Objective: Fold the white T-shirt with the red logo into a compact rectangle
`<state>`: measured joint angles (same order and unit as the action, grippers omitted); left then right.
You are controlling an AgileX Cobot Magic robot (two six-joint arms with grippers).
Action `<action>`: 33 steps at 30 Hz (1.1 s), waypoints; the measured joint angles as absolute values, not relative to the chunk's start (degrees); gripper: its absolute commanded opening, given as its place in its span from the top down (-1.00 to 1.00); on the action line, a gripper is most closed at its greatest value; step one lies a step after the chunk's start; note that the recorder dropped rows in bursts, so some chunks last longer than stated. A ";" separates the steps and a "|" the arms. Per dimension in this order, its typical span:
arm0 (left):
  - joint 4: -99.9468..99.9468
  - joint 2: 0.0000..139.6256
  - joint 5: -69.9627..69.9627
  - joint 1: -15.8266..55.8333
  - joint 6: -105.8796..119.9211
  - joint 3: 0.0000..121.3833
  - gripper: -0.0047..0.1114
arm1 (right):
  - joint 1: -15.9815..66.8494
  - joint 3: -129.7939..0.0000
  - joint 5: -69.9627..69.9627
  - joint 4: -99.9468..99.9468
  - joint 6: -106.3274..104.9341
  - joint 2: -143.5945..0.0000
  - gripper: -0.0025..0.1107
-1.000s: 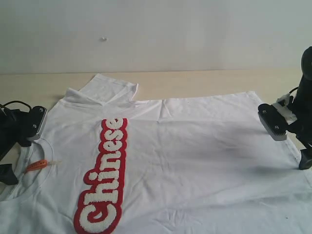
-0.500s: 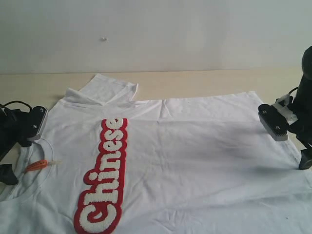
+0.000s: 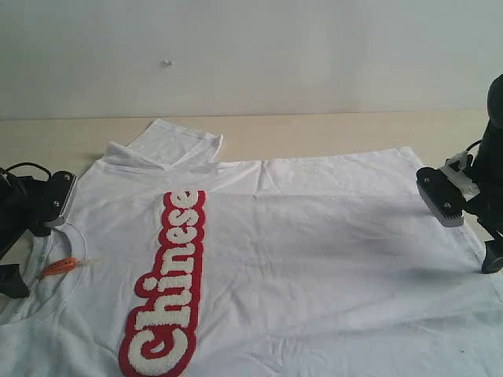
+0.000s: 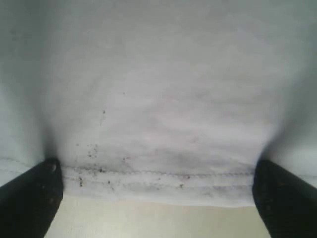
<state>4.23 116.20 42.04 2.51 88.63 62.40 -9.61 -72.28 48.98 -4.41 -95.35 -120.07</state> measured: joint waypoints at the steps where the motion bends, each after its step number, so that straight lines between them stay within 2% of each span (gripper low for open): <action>1: 4.23 116.20 42.04 2.51 88.63 62.40 -0.90 | -9.61 -72.28 48.98 -4.41 -95.35 -120.07 -0.90; 28: 4.00 115.61 41.63 2.72 88.63 62.15 -0.90 | -9.79 -72.28 49.00 -4.79 -86.76 -120.30 -0.89; 30: 4.00 115.61 41.63 2.72 88.63 62.15 -0.90 | -9.79 -72.28 49.00 -5.01 -86.53 -120.30 -0.85; 33: 3.79 115.61 41.63 2.85 88.63 62.15 -0.90 | -9.79 -72.28 49.12 -5.34 -86.34 -120.32 -0.44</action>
<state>3.79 115.61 41.63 2.85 88.63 62.15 -9.79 -72.28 49.12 -5.34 -86.34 -120.32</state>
